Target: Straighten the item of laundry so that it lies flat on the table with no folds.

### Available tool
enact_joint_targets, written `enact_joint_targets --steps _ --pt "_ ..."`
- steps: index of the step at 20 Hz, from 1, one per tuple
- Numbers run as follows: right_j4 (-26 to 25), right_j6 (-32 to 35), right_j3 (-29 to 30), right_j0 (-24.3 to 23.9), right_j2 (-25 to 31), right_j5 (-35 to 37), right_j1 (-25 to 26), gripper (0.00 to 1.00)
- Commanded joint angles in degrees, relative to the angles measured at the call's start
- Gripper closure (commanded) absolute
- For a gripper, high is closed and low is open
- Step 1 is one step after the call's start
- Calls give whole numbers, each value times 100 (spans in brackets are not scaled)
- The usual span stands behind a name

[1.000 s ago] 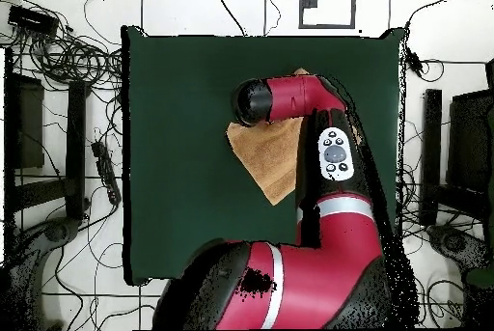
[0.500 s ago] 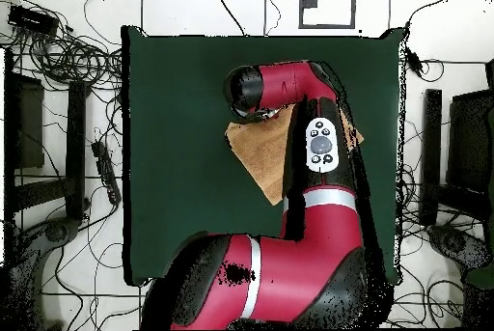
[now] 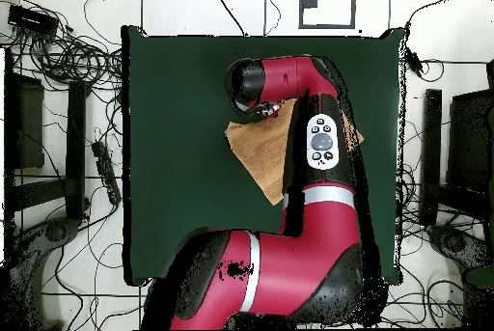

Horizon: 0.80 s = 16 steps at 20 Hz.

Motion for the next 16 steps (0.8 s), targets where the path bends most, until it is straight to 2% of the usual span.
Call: enact_joint_targets --steps 1,10,16 --pt "-55 -381 20 131 383 -528 918 0" --pt "-21 -227 -52 213 343 -461 923 0" --pt "-160 -119 -73 300 254 -826 923 0"
